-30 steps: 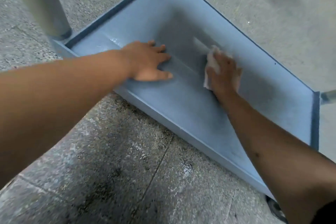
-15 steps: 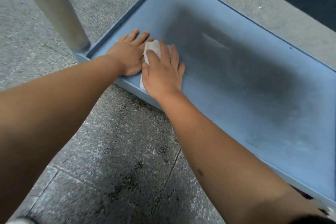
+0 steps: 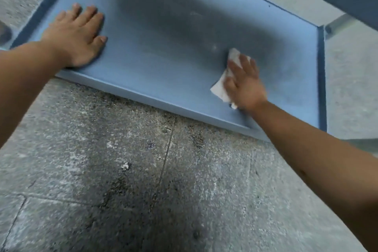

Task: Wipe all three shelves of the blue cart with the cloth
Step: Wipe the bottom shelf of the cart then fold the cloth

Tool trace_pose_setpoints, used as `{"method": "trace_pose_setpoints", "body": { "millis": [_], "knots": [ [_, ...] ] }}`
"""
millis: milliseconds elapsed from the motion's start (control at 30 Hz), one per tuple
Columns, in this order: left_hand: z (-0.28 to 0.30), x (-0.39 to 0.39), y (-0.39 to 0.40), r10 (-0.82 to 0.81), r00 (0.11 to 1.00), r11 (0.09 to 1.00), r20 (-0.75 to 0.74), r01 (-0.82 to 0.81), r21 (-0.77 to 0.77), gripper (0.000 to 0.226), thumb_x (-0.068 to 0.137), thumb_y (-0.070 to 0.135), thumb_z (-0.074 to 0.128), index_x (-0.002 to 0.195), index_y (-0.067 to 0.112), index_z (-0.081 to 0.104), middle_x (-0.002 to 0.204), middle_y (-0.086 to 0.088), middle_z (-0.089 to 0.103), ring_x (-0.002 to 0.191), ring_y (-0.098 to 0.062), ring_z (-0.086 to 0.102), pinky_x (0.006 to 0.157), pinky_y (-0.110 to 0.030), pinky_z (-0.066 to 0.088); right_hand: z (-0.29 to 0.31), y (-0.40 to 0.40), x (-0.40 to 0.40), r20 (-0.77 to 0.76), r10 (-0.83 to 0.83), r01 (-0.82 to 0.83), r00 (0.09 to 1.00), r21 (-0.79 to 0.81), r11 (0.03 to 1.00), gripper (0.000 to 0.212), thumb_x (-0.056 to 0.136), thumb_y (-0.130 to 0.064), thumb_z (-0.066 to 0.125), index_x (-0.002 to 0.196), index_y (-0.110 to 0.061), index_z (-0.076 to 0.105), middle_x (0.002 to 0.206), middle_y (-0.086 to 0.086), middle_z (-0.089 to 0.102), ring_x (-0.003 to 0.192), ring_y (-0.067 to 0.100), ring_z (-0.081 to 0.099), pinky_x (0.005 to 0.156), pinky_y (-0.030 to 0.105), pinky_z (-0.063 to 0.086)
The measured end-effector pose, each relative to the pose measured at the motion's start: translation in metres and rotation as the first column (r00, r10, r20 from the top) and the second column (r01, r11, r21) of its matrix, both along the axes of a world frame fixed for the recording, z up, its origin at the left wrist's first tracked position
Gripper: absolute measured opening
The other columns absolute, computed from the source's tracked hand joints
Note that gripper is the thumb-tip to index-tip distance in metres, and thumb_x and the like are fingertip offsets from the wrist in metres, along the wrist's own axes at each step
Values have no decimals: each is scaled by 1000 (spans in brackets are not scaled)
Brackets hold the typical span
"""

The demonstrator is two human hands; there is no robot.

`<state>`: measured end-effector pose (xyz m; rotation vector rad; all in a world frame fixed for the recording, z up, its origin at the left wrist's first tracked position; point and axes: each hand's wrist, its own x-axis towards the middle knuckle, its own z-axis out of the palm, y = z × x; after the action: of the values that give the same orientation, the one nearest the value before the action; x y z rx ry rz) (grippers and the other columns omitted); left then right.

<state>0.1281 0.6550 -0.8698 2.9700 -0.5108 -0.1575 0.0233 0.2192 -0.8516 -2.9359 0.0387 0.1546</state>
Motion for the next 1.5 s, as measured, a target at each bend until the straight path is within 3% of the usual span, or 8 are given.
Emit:
{"method": "trace_pose_setpoints", "body": {
  "millis": [267,533,767,933,1067,1267,1400,1500],
  "knots": [
    [6,-7,-43,123,992,992,-16,-123,23,77,84,74,22,141,24,29,156,-10,24,141,-42,22,103,-71,21,-2,-55,-21,88,-228,230,970,-8,973,59,87,-40,41,144,-25,43,158,12,25,144,40,17,118,41,16],
    [-1,-66,-269,-209,971,978,-113,210,0,87,74,85,12,150,43,10,164,2,-4,148,-34,-8,103,-77,-2,-8,-56,-18,126,-218,226,968,-54,973,58,87,-41,44,142,-23,46,156,15,30,142,41,23,119,44,17],
    [-10,-66,-274,-199,978,980,-57,200,13,88,75,83,13,151,40,7,164,-1,-6,148,-36,-10,101,-75,-7,-10,-49,-6,169,-268,268,949,23,963,54,89,-37,47,142,-25,46,156,8,32,144,37,20,119,41,18],
    [-6,-72,-273,-161,986,987,-45,161,-21,107,76,82,22,154,9,8,163,-12,1,149,-30,-5,109,-70,-2,-7,-11,52,159,-265,255,951,78,964,53,89,-32,46,140,-19,48,148,11,39,138,38,27,115,35,21],
    [-2,-76,-272,-134,991,989,25,135,-60,104,73,83,27,141,4,33,146,-18,29,138,-34,20,113,-64,7,1,56,118,170,-52,34,984,106,994,44,88,-26,48,129,-16,58,136,8,53,128,33,42,105,29,27],
    [-1,-76,-269,-89,995,993,46,93,-73,103,65,80,16,131,5,40,130,-17,39,123,-37,33,113,-60,12,1,83,147,97,324,-323,941,-32,946,57,92,-29,55,145,-15,43,151,16,37,138,34,34,106,21,17],
    [-5,-76,-270,-115,990,993,75,118,-30,103,70,87,28,132,6,42,133,-15,39,124,-34,32,112,-60,13,-2,44,141,140,241,-234,960,-63,970,48,95,-21,46,143,-13,47,150,18,39,136,37,36,108,26,17],
    [-6,-76,-271,-108,992,994,70,108,-4,107,70,88,26,135,4,39,143,-17,32,131,-34,26,112,-60,11,-7,-19,133,99,48,-40,994,-80,996,50,94,-37,45,143,-30,45,156,8,30,142,32,28,116,35,16]
  ]
}}
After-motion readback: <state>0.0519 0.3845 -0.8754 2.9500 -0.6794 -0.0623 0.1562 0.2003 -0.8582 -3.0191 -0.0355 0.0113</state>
